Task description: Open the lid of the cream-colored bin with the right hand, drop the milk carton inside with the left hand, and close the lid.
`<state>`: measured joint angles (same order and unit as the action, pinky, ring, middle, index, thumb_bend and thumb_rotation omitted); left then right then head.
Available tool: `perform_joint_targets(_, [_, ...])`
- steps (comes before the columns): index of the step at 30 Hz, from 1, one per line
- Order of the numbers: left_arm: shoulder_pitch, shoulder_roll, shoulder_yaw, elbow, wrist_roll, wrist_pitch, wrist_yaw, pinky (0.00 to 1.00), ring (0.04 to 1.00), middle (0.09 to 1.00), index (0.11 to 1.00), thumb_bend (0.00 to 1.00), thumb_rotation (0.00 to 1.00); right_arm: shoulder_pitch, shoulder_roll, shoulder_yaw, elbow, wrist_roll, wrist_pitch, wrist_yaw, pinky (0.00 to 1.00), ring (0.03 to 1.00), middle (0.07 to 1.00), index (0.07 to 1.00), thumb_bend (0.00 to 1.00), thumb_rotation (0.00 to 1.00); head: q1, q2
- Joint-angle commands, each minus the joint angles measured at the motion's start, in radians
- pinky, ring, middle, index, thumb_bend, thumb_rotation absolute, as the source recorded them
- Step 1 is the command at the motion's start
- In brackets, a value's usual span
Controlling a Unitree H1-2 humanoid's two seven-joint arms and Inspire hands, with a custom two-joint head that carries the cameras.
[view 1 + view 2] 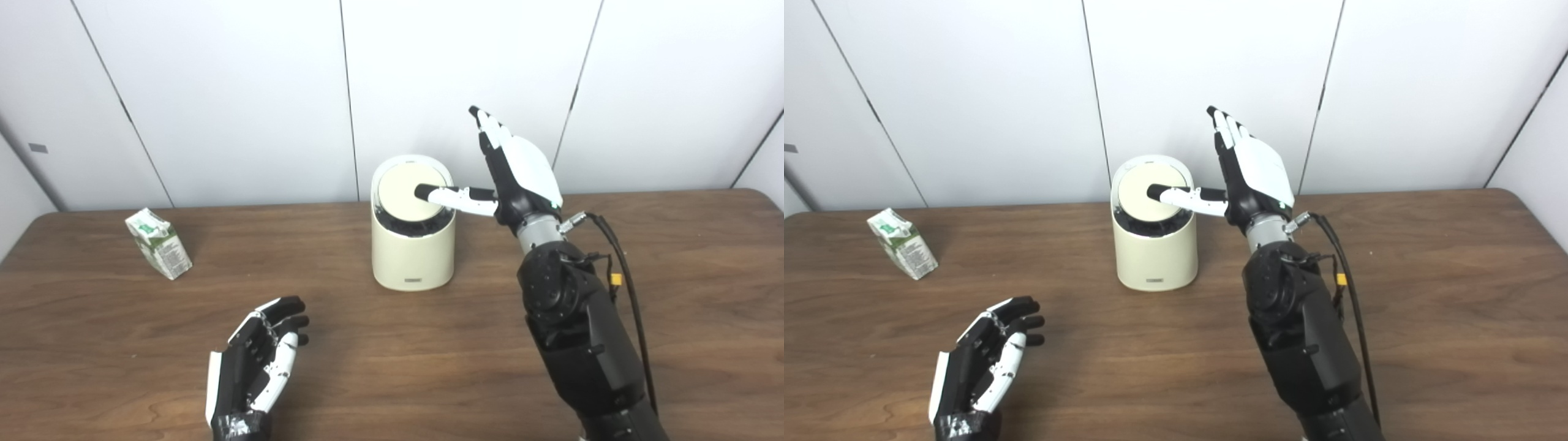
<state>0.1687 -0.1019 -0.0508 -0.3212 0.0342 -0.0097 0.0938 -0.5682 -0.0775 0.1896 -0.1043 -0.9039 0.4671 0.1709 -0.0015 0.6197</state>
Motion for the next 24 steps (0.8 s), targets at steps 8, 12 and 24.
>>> perform_joint_targets(8, [-0.005, -0.02, -0.013, -0.032, 0.0, -0.028, -0.004, 0.61, 0.693, 0.723, 0.711, 0.24, 0.28, -0.058, 0.029, 0.023, 0.028, -0.122, 0.002, 0.025, 1.0, 1.0, 1.0, 1.0, 0.85, 0.71, 0.004, 0.004])
perform_joint_targets(12, [-0.002, -0.022, -0.016, -0.038, -0.007, -0.025, -0.007, 0.62, 0.696, 0.726, 0.714, 0.24, 0.28, -0.058, 0.044, 0.018, 0.056, -0.157, 0.002, 0.037, 1.0, 1.0, 1.0, 1.0, 0.87, 0.68, 0.007, 0.007])
perform_joint_targets(24, [0.007, -0.026, -0.026, -0.055, -0.003, -0.017, -0.005, 0.61, 0.694, 0.722, 0.712, 0.24, 0.27, -0.032, 0.03, 0.049, 0.14, -0.274, 0.002, 0.027, 1.0, 1.0, 1.0, 1.0, 0.86, 0.4, 0.014, 0.017])
